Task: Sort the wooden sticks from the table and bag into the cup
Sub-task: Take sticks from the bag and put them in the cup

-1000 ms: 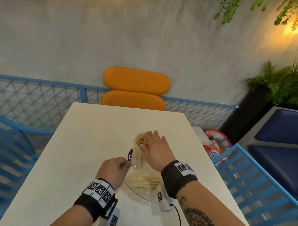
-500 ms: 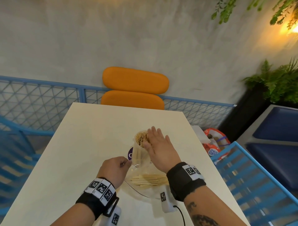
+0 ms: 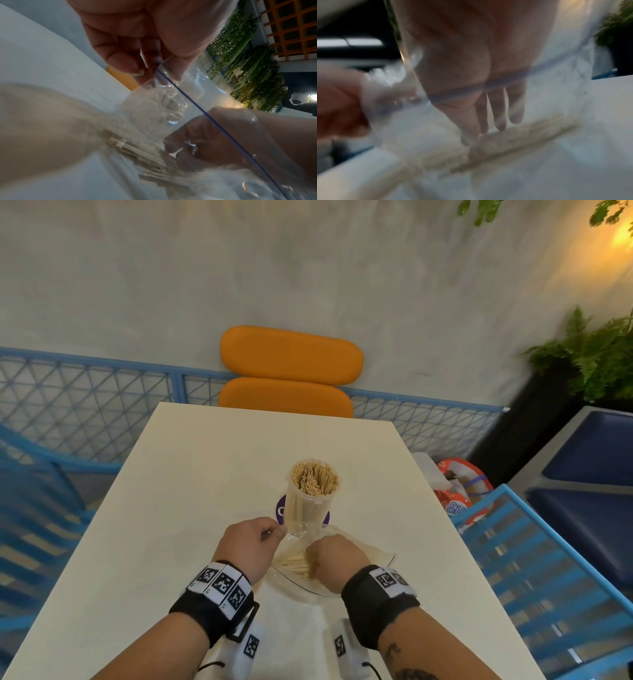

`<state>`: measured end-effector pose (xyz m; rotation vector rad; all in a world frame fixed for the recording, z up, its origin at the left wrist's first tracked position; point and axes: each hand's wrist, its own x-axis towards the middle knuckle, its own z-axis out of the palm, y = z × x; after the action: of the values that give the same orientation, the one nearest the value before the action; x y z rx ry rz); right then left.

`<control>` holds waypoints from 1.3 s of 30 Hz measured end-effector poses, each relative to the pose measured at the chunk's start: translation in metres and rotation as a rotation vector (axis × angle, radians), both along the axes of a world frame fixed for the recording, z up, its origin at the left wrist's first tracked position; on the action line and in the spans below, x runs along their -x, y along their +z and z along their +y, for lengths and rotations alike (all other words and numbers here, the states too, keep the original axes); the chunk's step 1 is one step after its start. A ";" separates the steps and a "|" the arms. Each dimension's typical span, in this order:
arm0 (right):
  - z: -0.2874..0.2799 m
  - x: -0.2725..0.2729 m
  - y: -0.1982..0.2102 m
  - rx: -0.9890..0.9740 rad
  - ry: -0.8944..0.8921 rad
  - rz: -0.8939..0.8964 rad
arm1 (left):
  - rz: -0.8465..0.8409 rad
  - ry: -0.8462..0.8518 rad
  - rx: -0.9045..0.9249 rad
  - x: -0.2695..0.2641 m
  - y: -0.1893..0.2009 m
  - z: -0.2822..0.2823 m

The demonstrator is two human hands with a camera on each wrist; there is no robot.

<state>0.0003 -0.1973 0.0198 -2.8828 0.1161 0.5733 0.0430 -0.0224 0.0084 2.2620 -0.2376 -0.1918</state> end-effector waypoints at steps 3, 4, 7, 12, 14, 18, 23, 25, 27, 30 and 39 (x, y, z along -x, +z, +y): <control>0.004 -0.007 -0.010 0.061 -0.018 0.040 | 0.003 0.007 0.008 0.003 0.000 0.001; 0.003 -0.008 -0.011 0.080 -0.021 0.039 | 0.006 0.012 0.012 0.004 0.000 0.002; 0.003 -0.007 -0.016 0.119 0.006 -0.001 | 0.013 0.031 0.022 0.005 -0.001 0.003; -0.001 -0.003 -0.007 0.128 -0.008 -0.047 | 0.021 0.042 0.023 0.002 0.000 0.004; -0.004 0.002 0.002 0.096 -0.019 -0.099 | 0.019 0.044 0.022 0.000 -0.001 0.004; -0.007 0.013 0.013 0.045 -0.034 -0.130 | 0.012 0.033 0.011 -0.004 0.000 0.003; -0.011 0.016 0.022 0.015 -0.030 -0.183 | -0.001 0.017 0.005 -0.008 0.000 0.003; -0.014 0.016 0.029 -0.014 -0.017 -0.224 | -0.008 0.013 -0.004 -0.010 0.000 0.003; -0.017 0.016 0.033 -0.072 -0.003 -0.261 | -0.011 0.009 -0.008 -0.010 0.001 0.002; -0.019 0.017 0.031 -0.156 -0.026 -0.306 | -0.011 0.002 -0.006 -0.011 0.001 0.001; -0.020 0.008 0.064 -0.880 -0.430 -0.416 | -0.007 -0.014 0.004 -0.012 0.001 -0.001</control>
<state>-0.0078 -0.2178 0.0837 -1.9678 0.3142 -0.0713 0.0553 -0.0232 0.0091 2.2581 -0.2574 -0.1902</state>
